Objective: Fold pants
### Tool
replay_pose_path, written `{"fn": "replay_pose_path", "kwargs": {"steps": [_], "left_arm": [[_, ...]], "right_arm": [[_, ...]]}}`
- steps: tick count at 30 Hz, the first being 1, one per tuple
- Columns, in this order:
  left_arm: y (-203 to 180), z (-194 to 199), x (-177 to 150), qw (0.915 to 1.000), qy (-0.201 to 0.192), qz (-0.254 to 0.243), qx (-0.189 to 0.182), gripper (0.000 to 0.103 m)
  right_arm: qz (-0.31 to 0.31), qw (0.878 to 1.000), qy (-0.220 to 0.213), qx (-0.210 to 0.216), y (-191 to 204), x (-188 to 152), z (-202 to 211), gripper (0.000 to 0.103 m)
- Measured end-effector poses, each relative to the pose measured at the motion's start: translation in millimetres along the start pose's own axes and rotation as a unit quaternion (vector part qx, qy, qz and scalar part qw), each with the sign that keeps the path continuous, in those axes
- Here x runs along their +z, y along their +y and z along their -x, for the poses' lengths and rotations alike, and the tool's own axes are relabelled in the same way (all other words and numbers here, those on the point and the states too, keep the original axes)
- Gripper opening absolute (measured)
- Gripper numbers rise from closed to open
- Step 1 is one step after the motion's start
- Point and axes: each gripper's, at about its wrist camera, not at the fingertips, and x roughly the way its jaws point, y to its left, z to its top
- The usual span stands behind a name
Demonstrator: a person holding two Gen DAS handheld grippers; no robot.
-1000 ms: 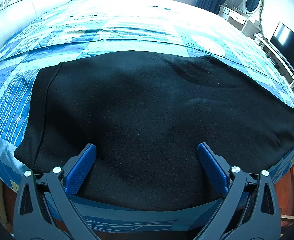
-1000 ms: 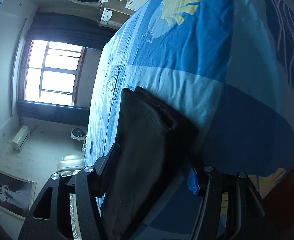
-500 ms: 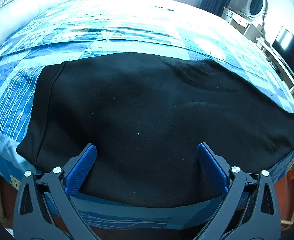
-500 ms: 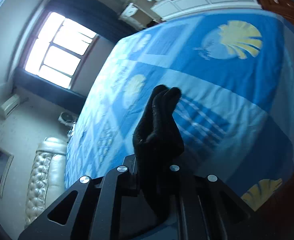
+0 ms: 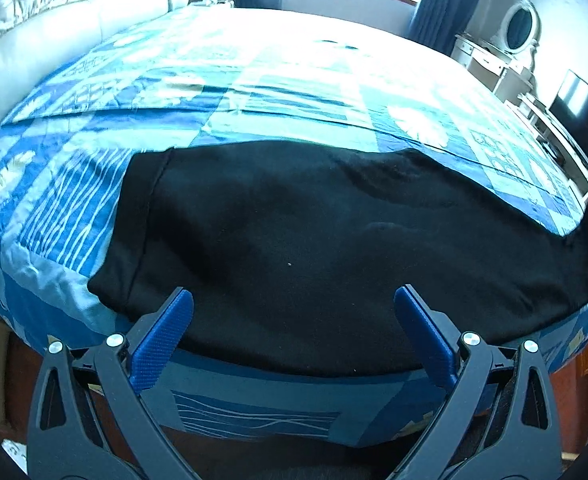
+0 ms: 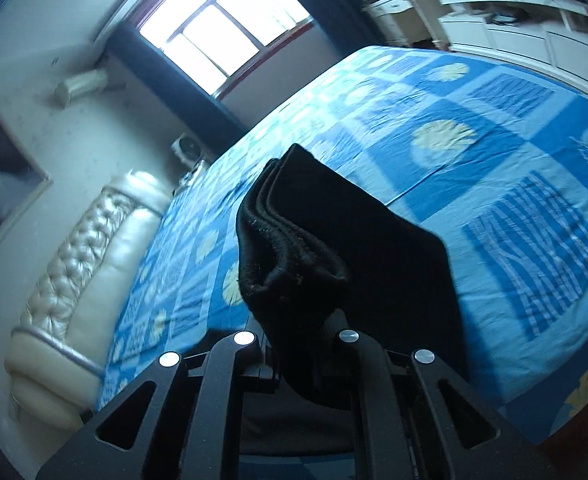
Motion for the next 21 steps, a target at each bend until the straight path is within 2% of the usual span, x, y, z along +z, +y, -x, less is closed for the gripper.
{"fn": "replay_pose_path", "kwargs": {"steps": [8,15,21], "left_arm": [[-10.7,0.6,-0.1,0.9999,0.0,-0.01,-0.013,0.101],[-12.9,-3.4,-1.5,0.9998,0.005,-0.014,-0.015,0.101],[-10.8,-3.2,0.5,0.9998,0.004,-0.008,-0.018,0.101]], "right_arm": [[0.068,0.995,0.068,-0.018,56.6,-53.3,-65.4,0.01],[0.147,0.979,0.121,-0.07,85.2,-101.8,-111.2,0.01],[0.195,0.965,0.143,-0.101,97.0,-129.8,-132.4,0.01]]}}
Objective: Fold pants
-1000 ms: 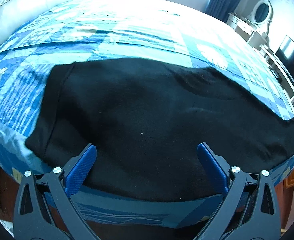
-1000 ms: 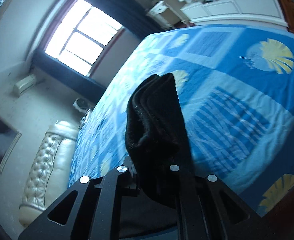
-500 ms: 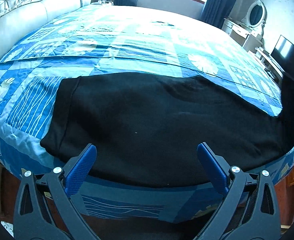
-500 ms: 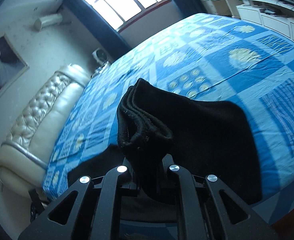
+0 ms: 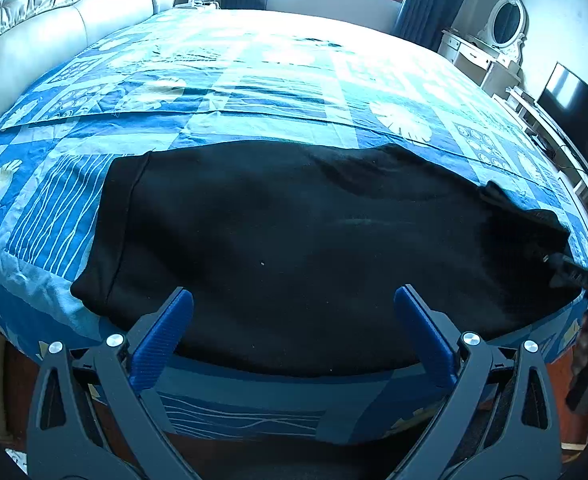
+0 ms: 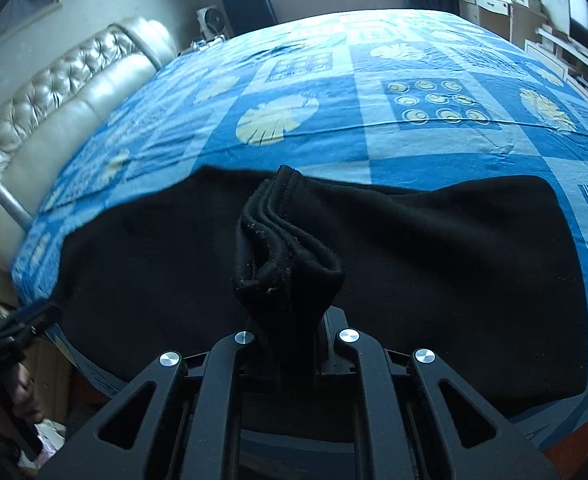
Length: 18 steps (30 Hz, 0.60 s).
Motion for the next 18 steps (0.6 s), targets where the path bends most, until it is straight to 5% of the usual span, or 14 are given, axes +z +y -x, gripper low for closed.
{"fn": "replay_pose_path", "kwargs": {"steps": [18], "left_arm": [[-1.0,-6.0,-2.1,0.9999,0.01,0.001,0.0,0.101]], "right_arm": [[0.039,0.999,0.019,-0.019,24.1,-18.0,-7.4,0.019]]}}
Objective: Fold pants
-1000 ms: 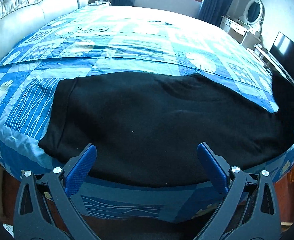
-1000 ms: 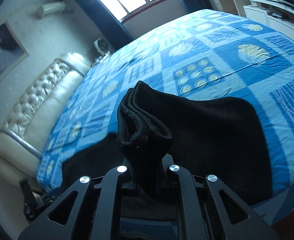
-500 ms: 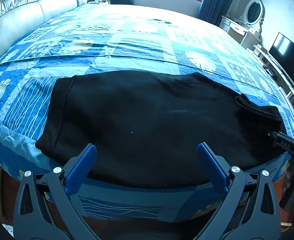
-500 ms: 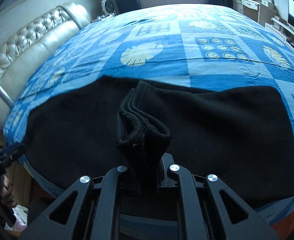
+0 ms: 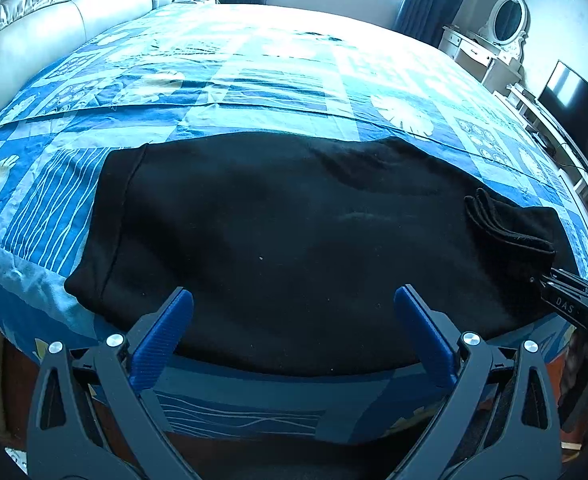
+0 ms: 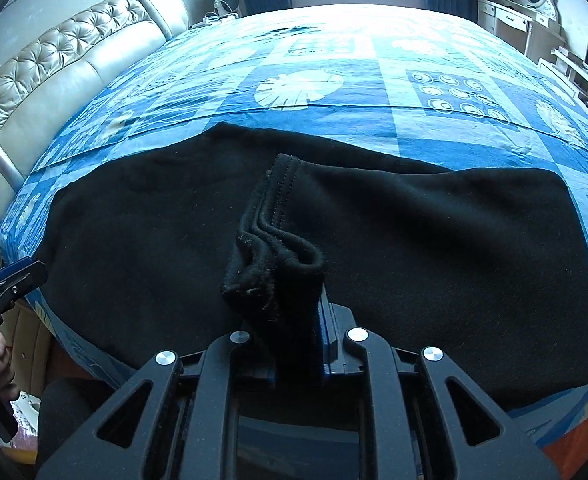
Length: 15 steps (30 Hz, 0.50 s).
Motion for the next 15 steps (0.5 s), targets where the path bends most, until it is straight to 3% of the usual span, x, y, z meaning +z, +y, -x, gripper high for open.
{"fn": "replay_pose_path", "kwargs": {"steps": [15], "left_arm": [[-2.4,-1.1,-1.7,1.0,0.003,-0.004,-0.004,0.101]], "right_arm": [[0.007,1.0,0.0,0.02,15.9,-7.6,12.9,0.036]]}}
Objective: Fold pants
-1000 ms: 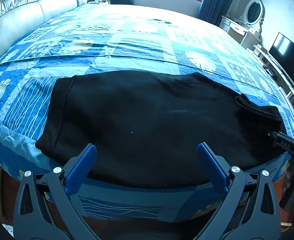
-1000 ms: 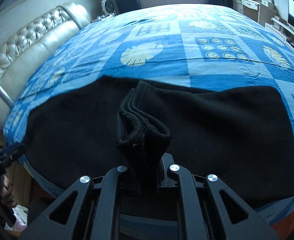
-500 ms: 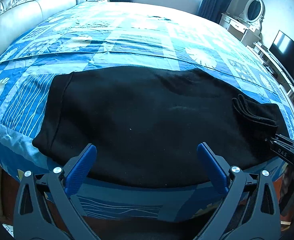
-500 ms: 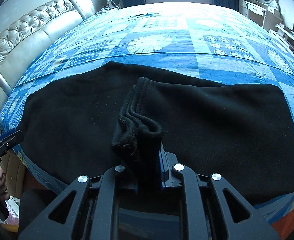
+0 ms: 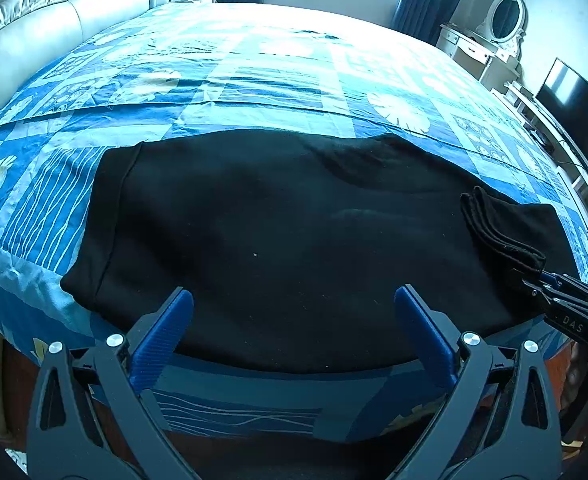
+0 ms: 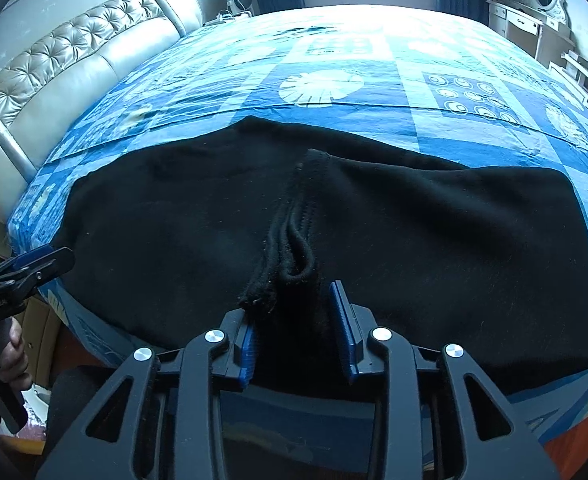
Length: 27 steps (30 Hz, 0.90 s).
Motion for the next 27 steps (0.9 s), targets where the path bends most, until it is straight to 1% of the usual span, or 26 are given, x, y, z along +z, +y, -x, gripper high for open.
{"fn": "replay_pose_path", "kwargs": {"steps": [6,7,9,13,16,18,24,27], "left_arm": [[-1.3,-0.7,-1.0,1.0,0.001,-0.002,0.0,0.101],[-1.3,-0.7,-1.1,1.0,0.001,-0.001,0.0,0.101],[-1.4,-0.8,-1.1,1.0,0.001,-0.002,0.0,0.101],[-1.6,-1.1,-1.8,1.0,0.002,-0.002,0.0,0.101],[-1.4,-2.2,-2.4,1.0,0.004,-0.002,0.0,0.101],[-1.1,-3.1,-2.3,1.0,0.005,-0.001,0.0,0.101],[-3.1,-3.5,-3.1,1.0,0.005,-0.007,-0.002,0.101],[-3.9,-3.2,-3.5,0.9999,0.005,-0.01,-0.003,0.101]], "right_arm": [[-0.005,1.0,-0.002,0.01,2.9,-0.7,2.9,0.039],[-0.006,1.0,0.0,0.015,3.1,-1.0,2.2,0.041],[-0.012,0.999,0.008,0.029,4.3,-2.4,-1.7,0.041],[-0.015,0.999,0.018,0.029,6.0,-5.8,-10.9,0.042],[-0.028,0.999,0.025,0.039,3.6,-7.0,-17.2,0.047],[-0.025,0.998,0.029,0.041,4.9,-7.4,-20.1,0.049],[-0.019,0.997,0.036,0.058,7.7,-6.6,-24.0,0.063],[-0.004,0.997,0.038,0.062,11.0,-3.3,-17.2,0.064]]}}
